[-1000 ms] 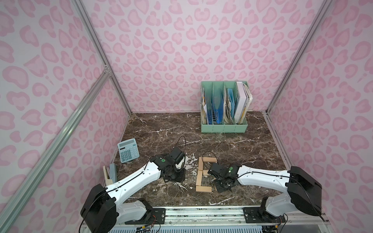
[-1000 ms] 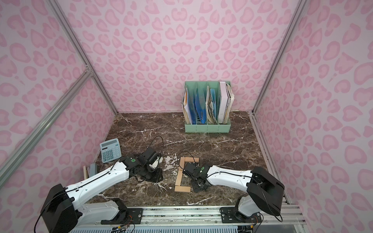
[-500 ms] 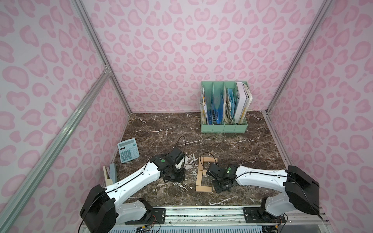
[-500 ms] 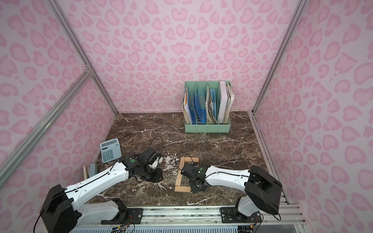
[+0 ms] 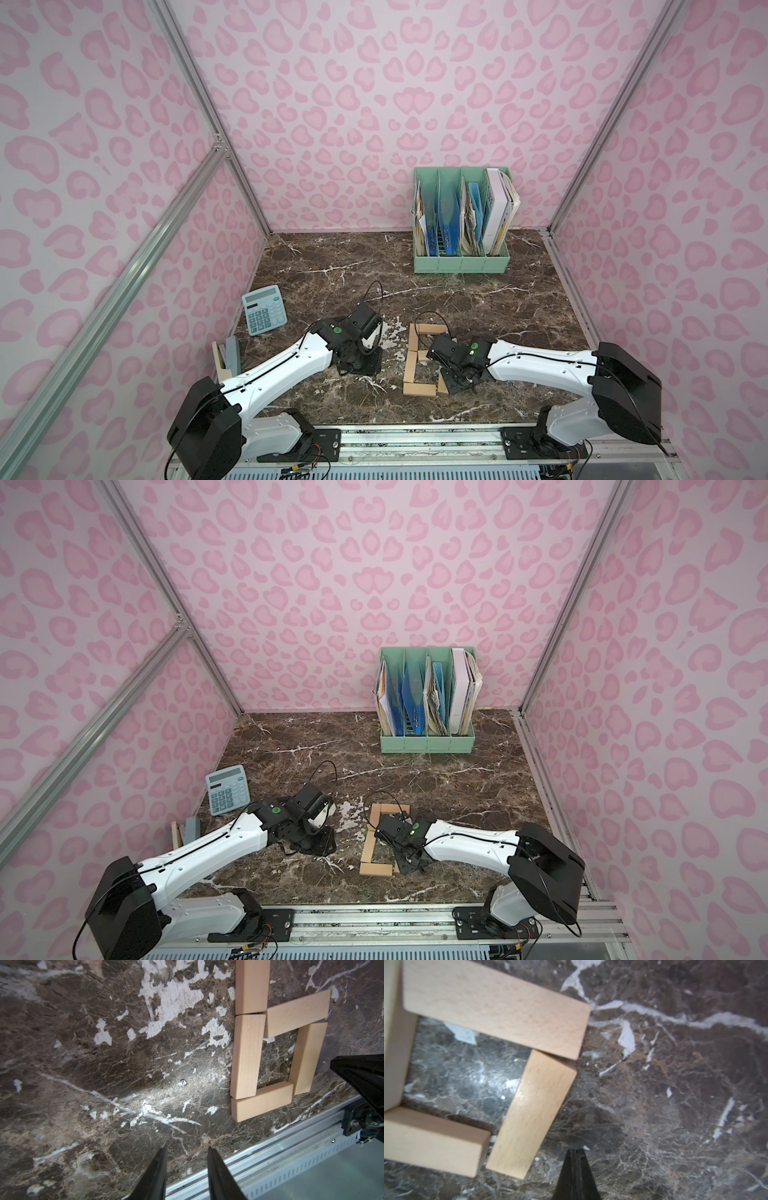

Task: Assemble the number 6 with building blocks
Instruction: Adjust the building block at the center of the board.

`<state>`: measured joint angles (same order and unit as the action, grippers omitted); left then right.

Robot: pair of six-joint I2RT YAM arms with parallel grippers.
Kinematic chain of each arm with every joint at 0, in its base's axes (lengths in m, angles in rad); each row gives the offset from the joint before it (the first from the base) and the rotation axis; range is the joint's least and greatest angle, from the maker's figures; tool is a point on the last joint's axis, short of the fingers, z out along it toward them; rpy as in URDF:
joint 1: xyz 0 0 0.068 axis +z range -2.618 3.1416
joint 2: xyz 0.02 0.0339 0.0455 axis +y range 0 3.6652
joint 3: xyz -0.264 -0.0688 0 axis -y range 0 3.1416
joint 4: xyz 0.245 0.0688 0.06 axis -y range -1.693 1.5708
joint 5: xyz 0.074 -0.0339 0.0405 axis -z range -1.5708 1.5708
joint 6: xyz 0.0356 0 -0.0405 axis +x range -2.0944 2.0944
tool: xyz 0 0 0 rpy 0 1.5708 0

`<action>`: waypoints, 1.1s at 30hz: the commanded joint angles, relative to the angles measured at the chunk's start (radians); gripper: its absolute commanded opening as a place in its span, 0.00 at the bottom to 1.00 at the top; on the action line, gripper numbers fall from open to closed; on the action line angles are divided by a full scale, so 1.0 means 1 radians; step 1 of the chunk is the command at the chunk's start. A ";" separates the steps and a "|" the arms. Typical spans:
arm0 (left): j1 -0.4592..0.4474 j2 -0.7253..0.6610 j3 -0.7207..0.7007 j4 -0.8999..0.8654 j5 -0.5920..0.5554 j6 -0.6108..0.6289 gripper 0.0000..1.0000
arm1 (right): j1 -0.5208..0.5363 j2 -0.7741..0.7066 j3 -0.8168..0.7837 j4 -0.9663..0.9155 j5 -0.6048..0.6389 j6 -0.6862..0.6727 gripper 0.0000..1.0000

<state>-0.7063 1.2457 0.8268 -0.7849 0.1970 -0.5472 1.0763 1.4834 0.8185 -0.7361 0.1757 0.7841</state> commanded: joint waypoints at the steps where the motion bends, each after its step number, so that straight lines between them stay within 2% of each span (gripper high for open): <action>1: 0.001 0.001 0.008 0.003 0.005 0.013 0.37 | -0.019 0.009 0.000 -0.006 0.041 -0.005 0.00; 7: 0.000 -0.005 0.005 -0.001 0.003 0.009 0.37 | -0.046 0.023 -0.004 0.036 0.027 -0.038 0.00; 33: 0.000 0.001 0.004 0.007 0.001 0.001 0.37 | -0.012 0.088 0.059 0.072 -0.022 -0.043 0.00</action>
<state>-0.7071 1.2438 0.8261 -0.7784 0.1963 -0.5476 1.0615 1.5711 0.8673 -0.6632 0.1555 0.7357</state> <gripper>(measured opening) 0.373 0.062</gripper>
